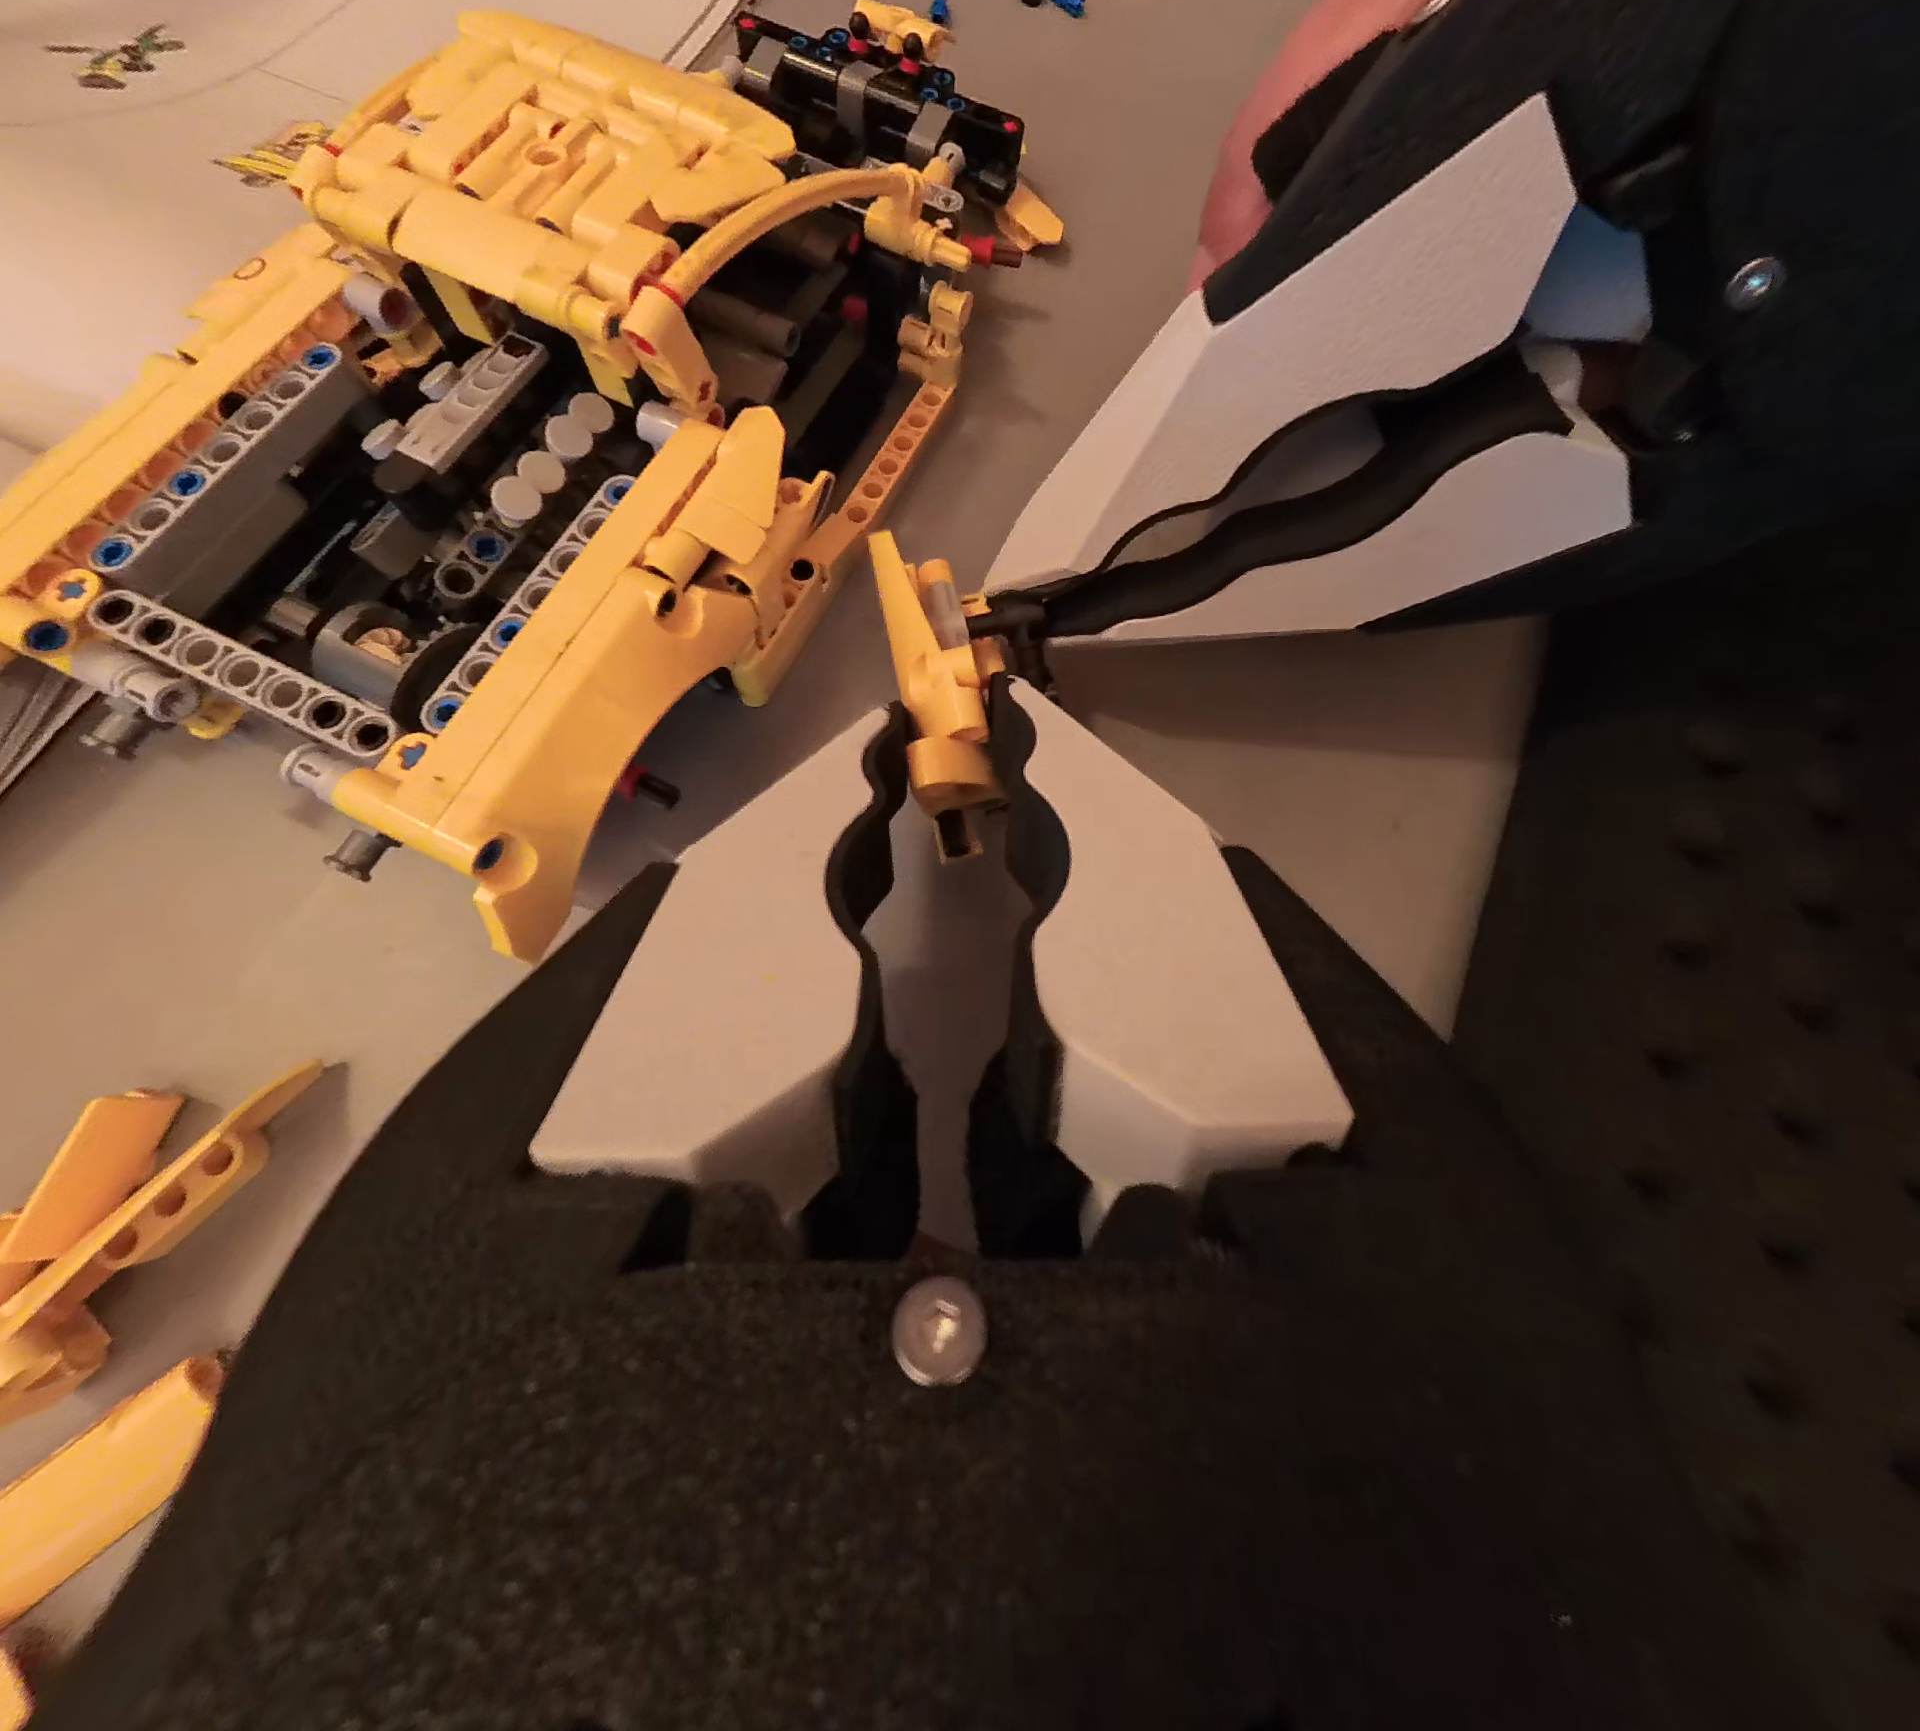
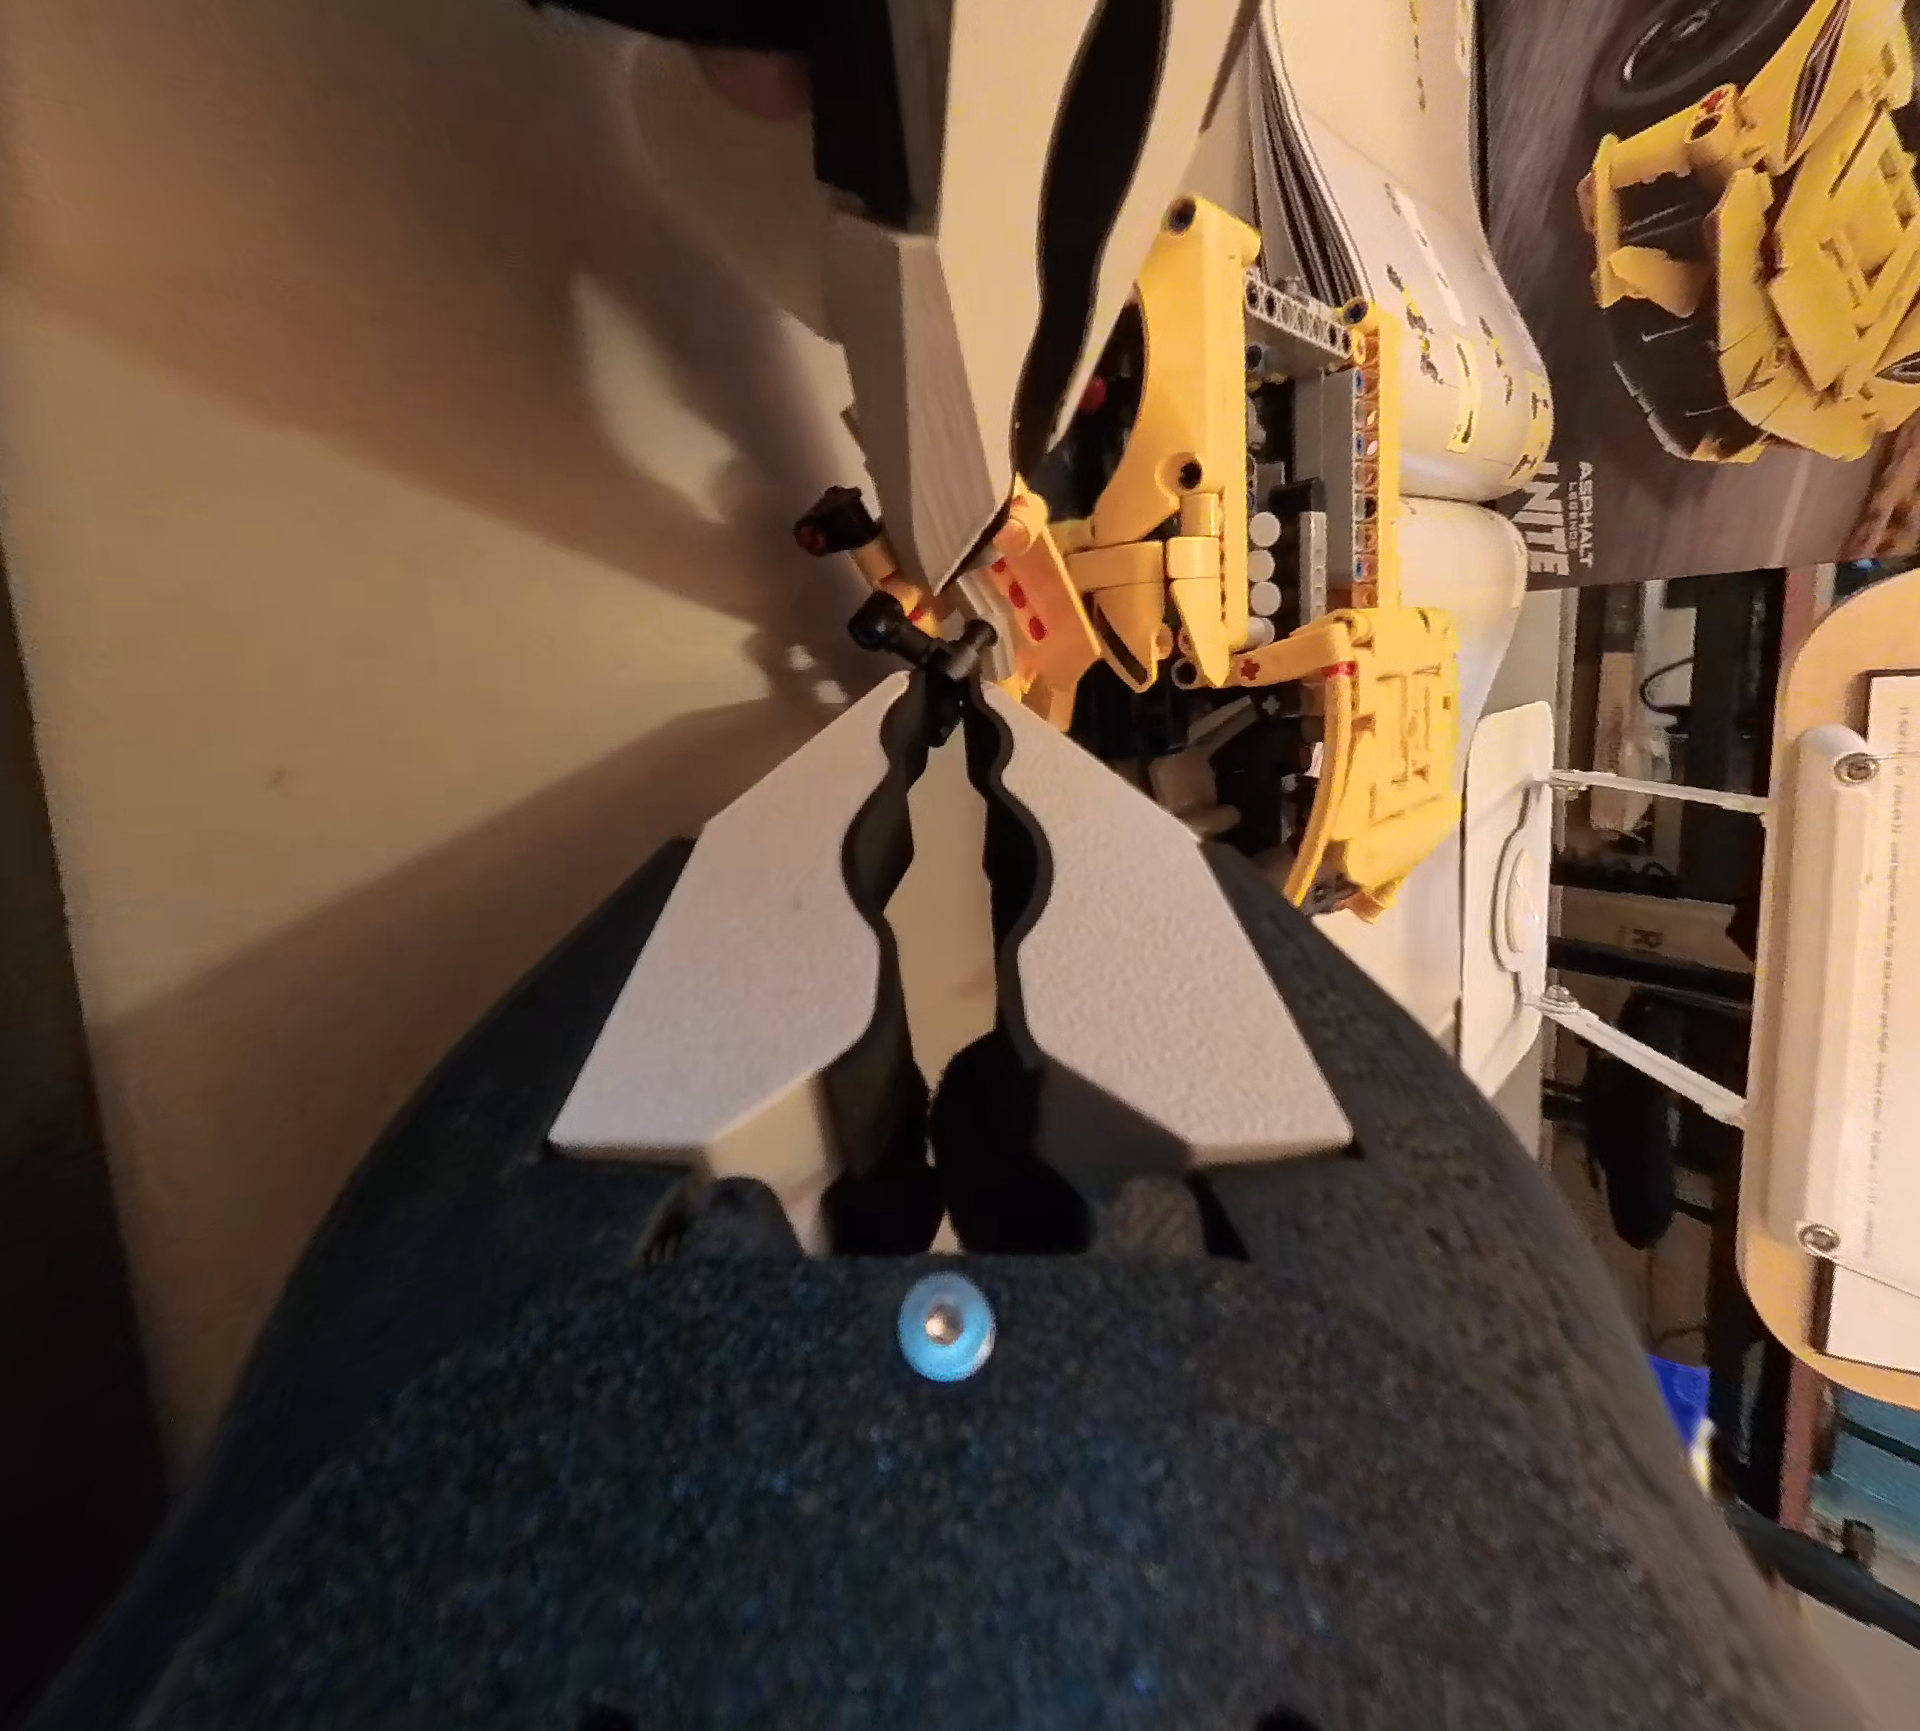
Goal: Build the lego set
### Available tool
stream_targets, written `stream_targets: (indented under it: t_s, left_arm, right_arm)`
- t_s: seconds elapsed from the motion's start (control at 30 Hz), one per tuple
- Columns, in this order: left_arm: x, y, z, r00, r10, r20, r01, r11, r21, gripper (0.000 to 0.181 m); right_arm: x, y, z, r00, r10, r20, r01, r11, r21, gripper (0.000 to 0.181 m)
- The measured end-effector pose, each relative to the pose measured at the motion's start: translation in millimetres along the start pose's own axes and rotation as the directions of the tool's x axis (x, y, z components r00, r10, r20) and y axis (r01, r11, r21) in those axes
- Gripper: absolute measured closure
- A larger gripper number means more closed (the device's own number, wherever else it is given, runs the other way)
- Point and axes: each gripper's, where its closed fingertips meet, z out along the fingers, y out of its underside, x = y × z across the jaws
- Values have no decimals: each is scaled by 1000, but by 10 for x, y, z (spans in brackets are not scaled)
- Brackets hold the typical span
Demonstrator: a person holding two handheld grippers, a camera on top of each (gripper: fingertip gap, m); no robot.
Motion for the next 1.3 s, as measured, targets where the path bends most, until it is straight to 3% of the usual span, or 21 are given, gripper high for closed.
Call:
stream_targets:
  t_s: [0.13,0.23,0.33,0.47,0.67,0.8,1.2,1.3]
  left_arm:
    - [12,22,1,998,-40,-40,39,999,-9,167]
    - [64,75,0,997,56,-48,-58,997,-42,167]
    - [122,130,-22,980,186,-64,-190,980,-59,167]
    - [141,143,-3,960,276,-40,-278,958,-72,167]
    - [112,105,-21,971,238,-33,-240,968,-74,167]
    - [108,120,-36,969,246,-40,-248,965,-82,167]
    - [113,147,-21,981,178,-79,-182,982,-51,166]
    - [104,141,-26,984,158,-77,-162,986,-50,166]
  right_arm:
    - [0,-10,4,999,-39,-27,39,999,-13,176]
    - [-57,-13,-5,992,-124,-21,124,992,-4,176]
    - [-136,-33,-34,992,-106,64,103,993,50,176]
    - [-231,-20,-50,974,24,223,-36,998,47,176]
    - [-208,-25,-9,995,-48,87,53,997,-53,176]
    - [-215,-49,-2,995,-75,73,79,995,-66,176]
    - [-252,-36,-23,940,219,261,-251,963,96,172]
    - [-281,-8,-54,918,255,302,-292,953,83,156]
